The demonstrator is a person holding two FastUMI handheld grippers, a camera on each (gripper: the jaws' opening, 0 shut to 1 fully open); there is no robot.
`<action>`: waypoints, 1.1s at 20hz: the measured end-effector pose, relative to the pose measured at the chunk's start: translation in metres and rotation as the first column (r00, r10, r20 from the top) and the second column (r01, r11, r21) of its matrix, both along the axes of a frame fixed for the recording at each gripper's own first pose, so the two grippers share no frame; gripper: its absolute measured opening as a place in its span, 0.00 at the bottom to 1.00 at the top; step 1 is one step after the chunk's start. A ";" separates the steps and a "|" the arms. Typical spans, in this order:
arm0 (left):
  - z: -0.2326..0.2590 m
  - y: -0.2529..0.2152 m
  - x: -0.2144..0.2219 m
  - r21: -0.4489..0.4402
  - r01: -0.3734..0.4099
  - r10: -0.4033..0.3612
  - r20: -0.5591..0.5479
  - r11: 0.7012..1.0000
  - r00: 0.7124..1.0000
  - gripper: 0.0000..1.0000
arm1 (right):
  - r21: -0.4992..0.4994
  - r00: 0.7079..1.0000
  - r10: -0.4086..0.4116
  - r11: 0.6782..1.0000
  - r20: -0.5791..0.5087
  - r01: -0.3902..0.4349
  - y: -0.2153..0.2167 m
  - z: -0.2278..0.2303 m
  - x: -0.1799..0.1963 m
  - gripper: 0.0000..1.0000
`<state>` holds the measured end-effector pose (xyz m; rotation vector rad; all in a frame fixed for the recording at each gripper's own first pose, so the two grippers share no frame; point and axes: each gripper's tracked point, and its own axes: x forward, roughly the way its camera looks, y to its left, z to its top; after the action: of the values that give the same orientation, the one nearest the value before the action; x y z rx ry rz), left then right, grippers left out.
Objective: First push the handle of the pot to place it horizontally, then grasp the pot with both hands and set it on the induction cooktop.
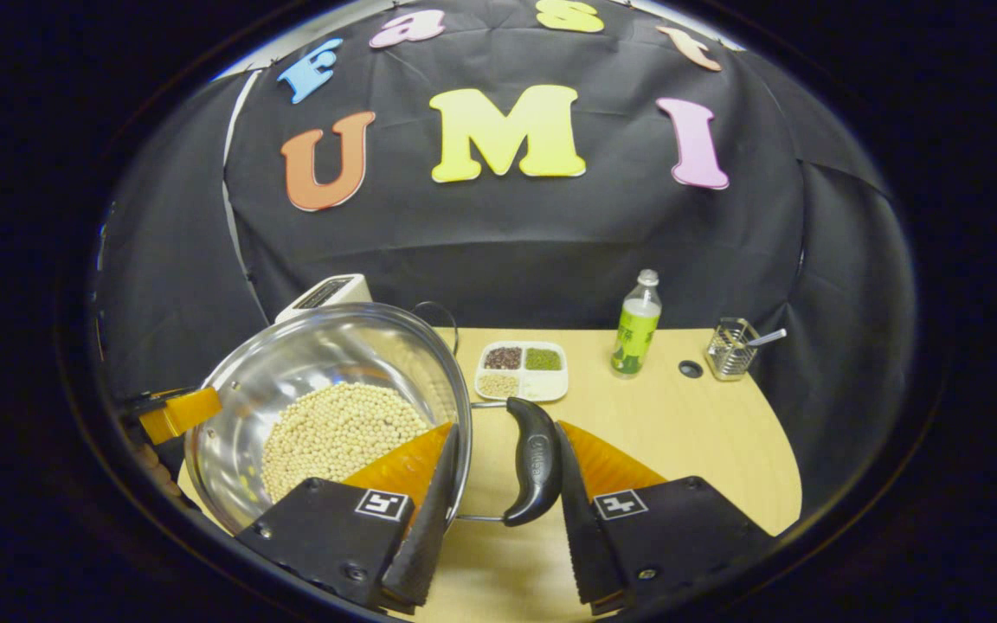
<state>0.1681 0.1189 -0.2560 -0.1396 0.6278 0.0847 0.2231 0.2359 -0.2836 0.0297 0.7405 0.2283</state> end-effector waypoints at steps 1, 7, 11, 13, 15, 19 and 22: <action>-0.006 0.007 0.001 0.004 -0.009 0.009 -0.010 1.000 1.000 0.56 | 0.000 1.000 0.009 1.000 -0.012 -0.009 0.008 -0.007 0.001 0.63; -0.057 0.041 0.009 0.026 -0.083 0.085 -0.097 0.996 0.992 0.56 | 0.006 0.996 0.046 0.999 -0.075 -0.046 0.049 -0.058 0.009 0.64; -0.081 0.063 0.021 0.070 -0.127 0.135 -0.130 0.989 0.982 0.56 | -0.003 0.991 0.059 0.998 -0.117 -0.060 0.071 -0.091 0.014 0.63; -0.094 0.065 0.020 0.052 -0.142 0.149 -0.157 0.988 0.976 0.56 | -0.017 0.990 0.066 0.997 -0.124 -0.069 0.075 -0.104 0.016 0.63; -0.090 0.064 0.022 0.045 -0.134 0.139 -0.114 0.990 0.984 0.57 | -0.003 0.992 0.060 0.998 -0.111 -0.061 0.072 -0.109 0.019 0.64; -0.093 0.064 0.022 0.083 -0.118 0.123 -0.058 0.990 0.991 0.57 | 0.065 0.999 0.045 0.997 -0.006 -0.045 0.072 -0.109 0.021 0.64; -0.094 0.065 0.021 0.070 -0.123 0.126 -0.039 0.990 0.991 0.57 | 0.077 0.999 0.045 0.996 0.001 -0.045 0.071 -0.110 0.018 0.65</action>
<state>0.1890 0.1836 -0.3497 -0.1114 0.6587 0.2296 0.2414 0.3069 -0.3940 0.0865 0.7331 0.3000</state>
